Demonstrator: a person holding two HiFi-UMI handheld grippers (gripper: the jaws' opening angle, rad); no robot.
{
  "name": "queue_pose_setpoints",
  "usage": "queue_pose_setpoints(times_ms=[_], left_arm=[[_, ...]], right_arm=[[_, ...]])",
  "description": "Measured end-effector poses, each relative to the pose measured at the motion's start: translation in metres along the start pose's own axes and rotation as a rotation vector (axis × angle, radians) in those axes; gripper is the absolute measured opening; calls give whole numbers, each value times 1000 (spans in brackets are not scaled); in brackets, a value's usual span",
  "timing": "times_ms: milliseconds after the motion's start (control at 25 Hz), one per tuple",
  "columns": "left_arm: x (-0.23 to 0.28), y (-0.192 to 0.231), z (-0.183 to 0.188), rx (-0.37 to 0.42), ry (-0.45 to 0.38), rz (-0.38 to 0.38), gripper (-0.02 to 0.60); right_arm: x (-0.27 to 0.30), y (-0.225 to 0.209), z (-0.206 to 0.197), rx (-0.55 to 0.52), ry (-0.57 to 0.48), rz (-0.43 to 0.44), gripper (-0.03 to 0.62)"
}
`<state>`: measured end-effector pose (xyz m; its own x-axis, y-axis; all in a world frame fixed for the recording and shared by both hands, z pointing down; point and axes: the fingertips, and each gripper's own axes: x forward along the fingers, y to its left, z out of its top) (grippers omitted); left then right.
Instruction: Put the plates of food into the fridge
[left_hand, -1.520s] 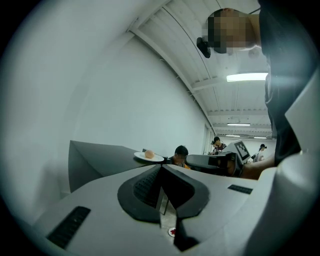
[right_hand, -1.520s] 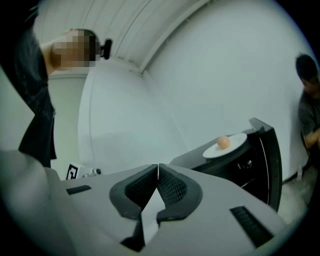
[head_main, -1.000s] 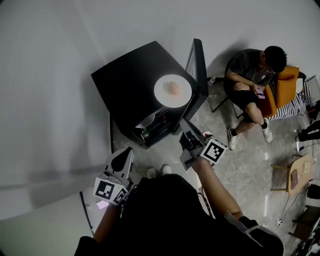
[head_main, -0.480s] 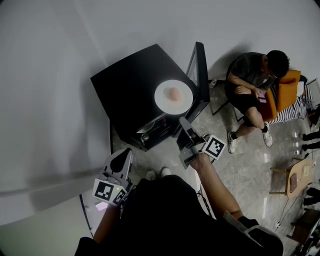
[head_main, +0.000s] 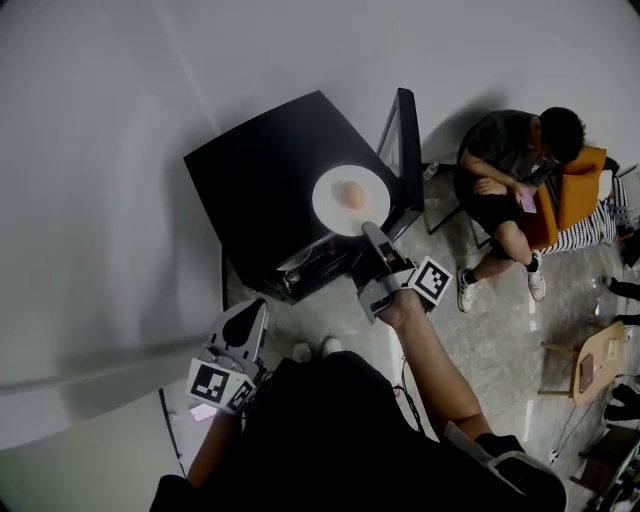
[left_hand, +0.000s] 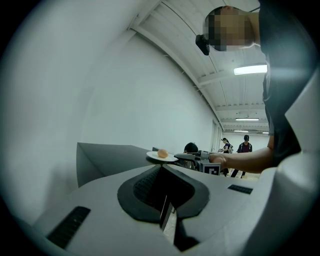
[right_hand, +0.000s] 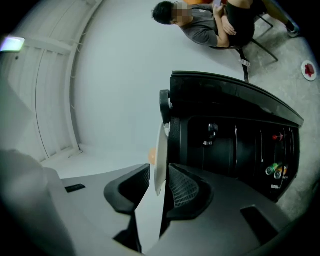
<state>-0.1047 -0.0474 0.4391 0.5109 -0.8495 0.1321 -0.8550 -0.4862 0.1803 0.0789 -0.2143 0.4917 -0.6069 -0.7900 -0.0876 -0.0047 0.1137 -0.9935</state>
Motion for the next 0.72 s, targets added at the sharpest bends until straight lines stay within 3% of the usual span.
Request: queue_pose_setpoints(times_ms=[160,720], left_arm=[[-2,1,0,3,-4,7,25],[-2,1,-5,-18,5,-19,25]], right_arm=[[4,1,0,12,3,-12,67],[-24,-3,-8,82,29,-36,46]])
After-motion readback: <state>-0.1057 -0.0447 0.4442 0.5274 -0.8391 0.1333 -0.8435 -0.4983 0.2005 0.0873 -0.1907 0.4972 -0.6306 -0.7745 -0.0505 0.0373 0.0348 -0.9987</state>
